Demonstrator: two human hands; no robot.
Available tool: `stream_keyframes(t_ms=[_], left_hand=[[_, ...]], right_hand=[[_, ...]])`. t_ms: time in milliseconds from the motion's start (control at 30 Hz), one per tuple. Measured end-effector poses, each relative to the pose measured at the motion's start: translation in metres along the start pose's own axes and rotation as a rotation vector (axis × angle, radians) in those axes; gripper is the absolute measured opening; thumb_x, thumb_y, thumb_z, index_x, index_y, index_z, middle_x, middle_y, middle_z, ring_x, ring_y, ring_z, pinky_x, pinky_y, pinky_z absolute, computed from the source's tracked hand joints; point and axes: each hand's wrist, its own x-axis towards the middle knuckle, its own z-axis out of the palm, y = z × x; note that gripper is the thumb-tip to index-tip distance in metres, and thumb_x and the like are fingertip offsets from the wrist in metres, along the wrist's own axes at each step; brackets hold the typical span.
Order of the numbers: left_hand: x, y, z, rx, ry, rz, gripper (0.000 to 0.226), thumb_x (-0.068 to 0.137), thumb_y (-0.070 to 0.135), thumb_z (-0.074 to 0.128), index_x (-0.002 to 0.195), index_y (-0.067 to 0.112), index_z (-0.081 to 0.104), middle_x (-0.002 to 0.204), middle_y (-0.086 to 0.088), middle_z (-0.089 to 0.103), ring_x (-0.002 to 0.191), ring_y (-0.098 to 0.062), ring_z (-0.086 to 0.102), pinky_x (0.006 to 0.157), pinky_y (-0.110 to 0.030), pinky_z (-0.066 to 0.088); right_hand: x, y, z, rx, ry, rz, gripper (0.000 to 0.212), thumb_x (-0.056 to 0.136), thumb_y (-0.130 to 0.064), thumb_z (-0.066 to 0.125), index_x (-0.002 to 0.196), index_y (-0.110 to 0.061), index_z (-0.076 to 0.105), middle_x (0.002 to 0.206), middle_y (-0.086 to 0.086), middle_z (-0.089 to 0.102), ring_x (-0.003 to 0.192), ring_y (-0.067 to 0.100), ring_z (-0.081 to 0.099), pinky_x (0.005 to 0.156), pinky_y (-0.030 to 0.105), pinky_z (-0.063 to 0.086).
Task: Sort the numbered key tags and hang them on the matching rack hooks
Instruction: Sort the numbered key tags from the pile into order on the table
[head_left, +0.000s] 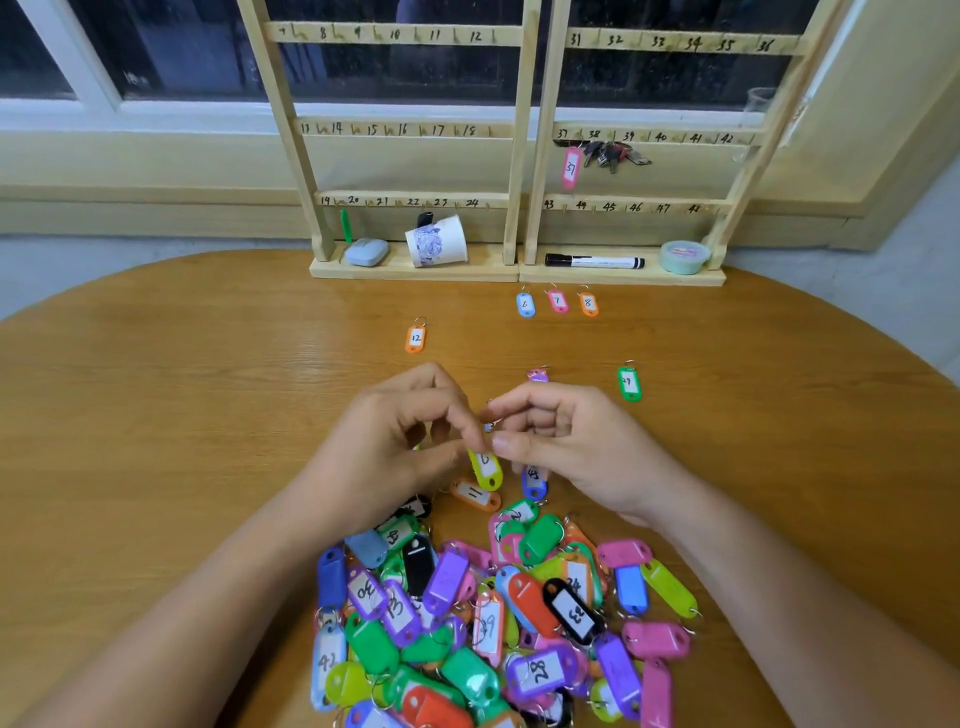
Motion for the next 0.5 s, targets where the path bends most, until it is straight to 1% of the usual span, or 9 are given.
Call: stream_keyframes(t_ms=[67,133,167,233,300,400,433,500], left_hand=[[-0.0003,0.0003,0.003,-0.005,0.026,0.005,0.02,0.089,0.005,0.084,0.089,0.024,0.081,0.093,0.003,0.067,0.082,-0.02,0.065,0.07,-0.031,0.049],[-0.0002,-0.0001,0.0047,-0.025,0.047,-0.017,0.017,0.09,0.007,0.084,0.092,0.023,0.08,0.093,0.003,0.07,0.081,-0.019,0.066,0.07,-0.028,0.049],[-0.0001,-0.0014,0.0055,-0.038,0.052,-0.03,0.018,0.091,0.005,0.083,0.093,0.023,0.079,0.093,0.002,0.072,0.082,-0.02,0.067,0.071,-0.029,0.05],[-0.0004,-0.0022,0.0072,-0.063,0.05,-0.045,0.023,0.091,-0.001,0.08,0.093,0.022,0.079,0.093,0.001,0.073,0.083,-0.021,0.069,0.073,-0.032,0.052],[-0.0009,-0.0007,0.0096,-0.121,0.055,-0.089,0.022,0.094,0.001,0.079,0.097,0.023,0.078,0.092,0.002,0.075,0.081,-0.017,0.069,0.072,-0.03,0.053],[-0.0011,0.001,0.0117,-0.242,0.083,-0.165,0.021,0.098,0.004,0.074,0.101,0.024,0.076,0.089,0.0,0.076,0.077,-0.029,0.068,0.068,-0.04,0.054],[-0.0012,0.001,0.0115,-0.254,0.089,-0.175,0.019,0.099,0.005,0.073,0.102,0.023,0.076,0.088,-0.001,0.076,0.075,-0.029,0.068,0.067,-0.041,0.053],[-0.0009,0.0016,0.0103,-0.237,0.098,-0.186,0.015,0.097,0.007,0.076,0.101,0.021,0.076,0.087,-0.002,0.076,0.074,-0.024,0.068,0.068,-0.038,0.053]], right_hand=[[-0.0003,-0.0017,-0.0004,0.045,-0.006,-0.005,0.027,0.092,0.0,0.078,0.115,-0.015,0.075,0.092,0.005,0.075,0.078,0.015,0.069,0.072,0.02,0.055],[0.0,-0.0017,-0.0016,0.06,0.023,-0.019,0.028,0.09,0.0,0.079,0.115,-0.013,0.075,0.093,0.008,0.075,0.079,0.018,0.07,0.07,0.025,0.057],[0.0001,-0.0016,-0.0017,0.064,0.032,-0.026,0.028,0.091,0.0,0.079,0.115,-0.013,0.075,0.093,0.01,0.074,0.078,0.019,0.07,0.067,0.026,0.056],[0.0003,-0.0014,-0.0001,0.076,0.038,-0.037,0.027,0.092,0.001,0.078,0.114,-0.014,0.075,0.09,0.011,0.074,0.076,0.02,0.068,0.064,0.026,0.053],[0.0012,0.0,0.0014,0.094,0.07,-0.041,0.024,0.092,0.002,0.077,0.109,-0.015,0.075,0.087,0.01,0.073,0.075,0.02,0.068,0.064,0.025,0.055],[0.0022,0.002,0.0007,0.11,0.127,-0.054,0.019,0.092,0.003,0.077,0.106,-0.009,0.075,0.084,0.009,0.072,0.074,0.021,0.068,0.066,0.027,0.057],[0.0022,0.0028,0.0004,0.106,0.136,-0.057,0.017,0.092,0.003,0.077,0.105,-0.008,0.075,0.083,0.009,0.071,0.073,0.021,0.068,0.066,0.028,0.058],[0.0019,0.0029,0.0012,0.101,0.134,-0.059,0.015,0.092,0.002,0.077,0.104,-0.006,0.074,0.083,0.008,0.07,0.074,0.02,0.068,0.066,0.027,0.058]])
